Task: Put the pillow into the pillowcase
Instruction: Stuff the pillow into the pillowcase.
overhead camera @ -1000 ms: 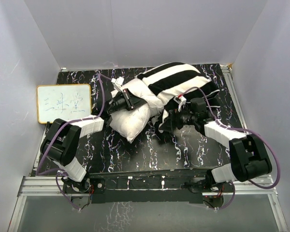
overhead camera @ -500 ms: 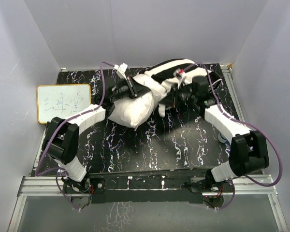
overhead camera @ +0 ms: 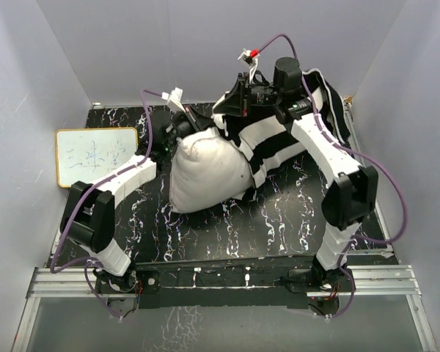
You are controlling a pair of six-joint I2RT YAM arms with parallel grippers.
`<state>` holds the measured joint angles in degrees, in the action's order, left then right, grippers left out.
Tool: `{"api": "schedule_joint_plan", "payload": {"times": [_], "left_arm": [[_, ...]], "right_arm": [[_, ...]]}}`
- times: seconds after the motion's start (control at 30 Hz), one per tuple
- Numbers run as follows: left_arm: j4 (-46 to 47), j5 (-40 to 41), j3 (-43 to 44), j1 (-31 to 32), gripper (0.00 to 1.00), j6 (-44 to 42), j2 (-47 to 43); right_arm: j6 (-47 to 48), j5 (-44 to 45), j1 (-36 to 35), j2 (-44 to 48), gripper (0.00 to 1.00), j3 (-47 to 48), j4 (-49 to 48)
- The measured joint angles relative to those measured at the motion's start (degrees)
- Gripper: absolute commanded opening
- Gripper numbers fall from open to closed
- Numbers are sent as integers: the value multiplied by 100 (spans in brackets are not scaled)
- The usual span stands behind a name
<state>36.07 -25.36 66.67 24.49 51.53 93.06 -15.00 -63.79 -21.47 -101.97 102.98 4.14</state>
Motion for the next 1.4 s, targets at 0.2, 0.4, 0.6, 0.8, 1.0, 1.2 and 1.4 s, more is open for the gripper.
{"api": "schedule_joint_plan", "payload": {"times": [0.2,0.4,0.6,0.8,1.0,1.2,1.4], "left_arm": [[181,275,-793,0,22,339,214],[-247,619,-1191,-590,86,61,-52],[-2647,1121,-824,-1731,95,-1351,-1355],[-4249,1397,-267,-2000,95,-2579,-2907],[-4859,691,-1716,-1974,96,-2627,-4247],[-4732,52,-3215,-1969,97,-2090,-4754],[-3862,-22,-3958,-1965,97,-1574,-4135]], "right_arm": [[-280,107,140,-890,8,-7,59],[671,772,-133,-1012,49,-24,920],[1563,632,-98,-988,84,153,1523],[2535,1113,-50,-151,94,-11,2162],[3158,1987,-68,1513,94,-1718,2015],[3161,3180,-284,1707,93,-3390,1803],[2763,4391,-706,1237,94,-3818,1604]]}}
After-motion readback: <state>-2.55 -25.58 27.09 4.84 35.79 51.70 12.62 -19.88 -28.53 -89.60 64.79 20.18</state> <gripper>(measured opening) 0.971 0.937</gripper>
